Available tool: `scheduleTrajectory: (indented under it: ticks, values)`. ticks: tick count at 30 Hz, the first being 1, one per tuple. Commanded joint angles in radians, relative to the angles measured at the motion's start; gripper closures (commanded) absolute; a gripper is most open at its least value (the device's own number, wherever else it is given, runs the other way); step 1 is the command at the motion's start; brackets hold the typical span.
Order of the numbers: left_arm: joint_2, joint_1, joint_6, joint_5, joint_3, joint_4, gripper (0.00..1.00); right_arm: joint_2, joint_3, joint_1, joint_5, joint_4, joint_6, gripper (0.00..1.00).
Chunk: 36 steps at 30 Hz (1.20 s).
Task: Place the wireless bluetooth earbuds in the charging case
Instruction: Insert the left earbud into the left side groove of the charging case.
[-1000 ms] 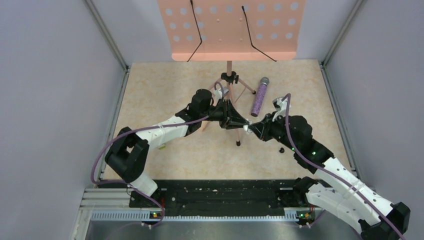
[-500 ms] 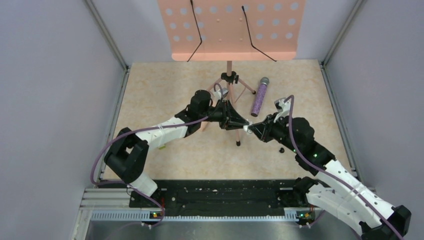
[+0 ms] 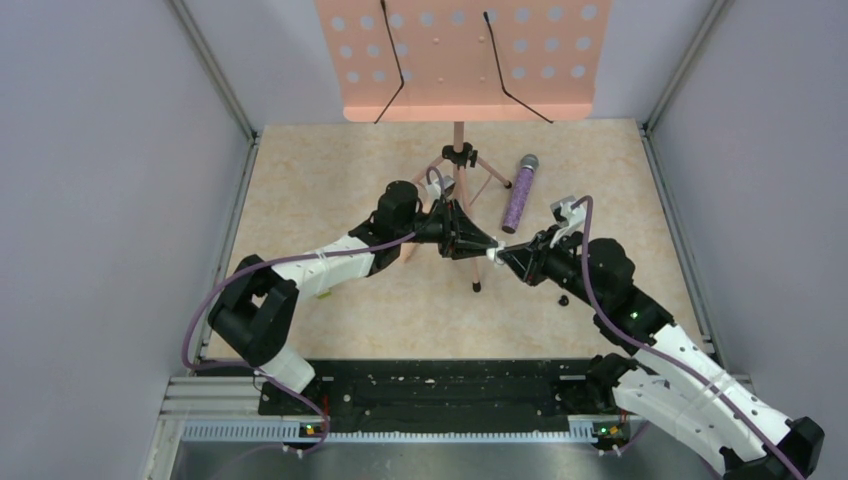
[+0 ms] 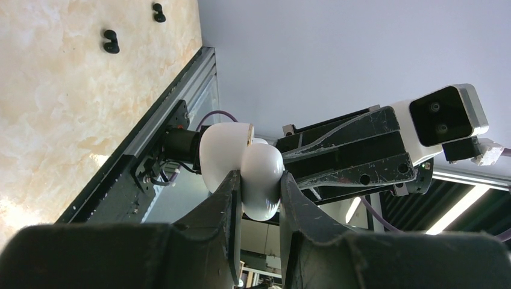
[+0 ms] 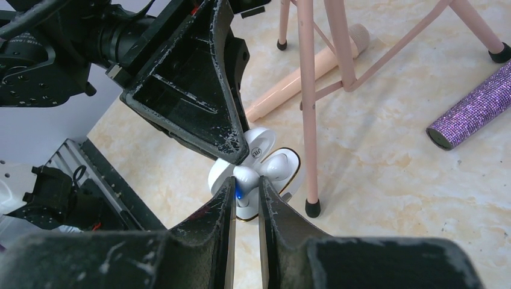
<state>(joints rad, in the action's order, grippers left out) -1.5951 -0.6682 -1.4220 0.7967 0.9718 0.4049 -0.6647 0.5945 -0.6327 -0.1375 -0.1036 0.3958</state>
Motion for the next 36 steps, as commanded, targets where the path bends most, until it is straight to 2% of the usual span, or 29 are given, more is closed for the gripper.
scheduleTrajectory:
  ticks: [1, 15, 17, 22, 26, 36]
  values:
    - [0.013, 0.009, -0.031, -0.019, 0.011, 0.117, 1.00, -0.002, -0.020, -0.013, -0.076, 0.000, -0.014, 0.96]
    - [0.029, 0.021, -0.041, -0.046, -0.001, 0.116, 1.00, -0.015, -0.017, -0.015, -0.069, -0.052, -0.026, 0.97]
    - [0.029, 0.021, -0.043, -0.047, -0.001, 0.119, 1.00, -0.019, -0.019, -0.015, -0.077, -0.051, -0.023, 0.93]
    - [0.028, 0.022, -0.040, -0.043, 0.001, 0.120, 1.00, -0.025, -0.015, -0.015, -0.083, -0.036, -0.020, 0.74]
    - [0.028, 0.022, -0.036, -0.040, 0.002, 0.114, 1.00, -0.032, -0.002, -0.015, -0.076, -0.034, -0.020, 0.72]
    - [0.025, 0.022, -0.012, -0.040, 0.002, 0.089, 1.00, -0.005, 0.062, -0.015, -0.029, -0.073, -0.030, 0.54]
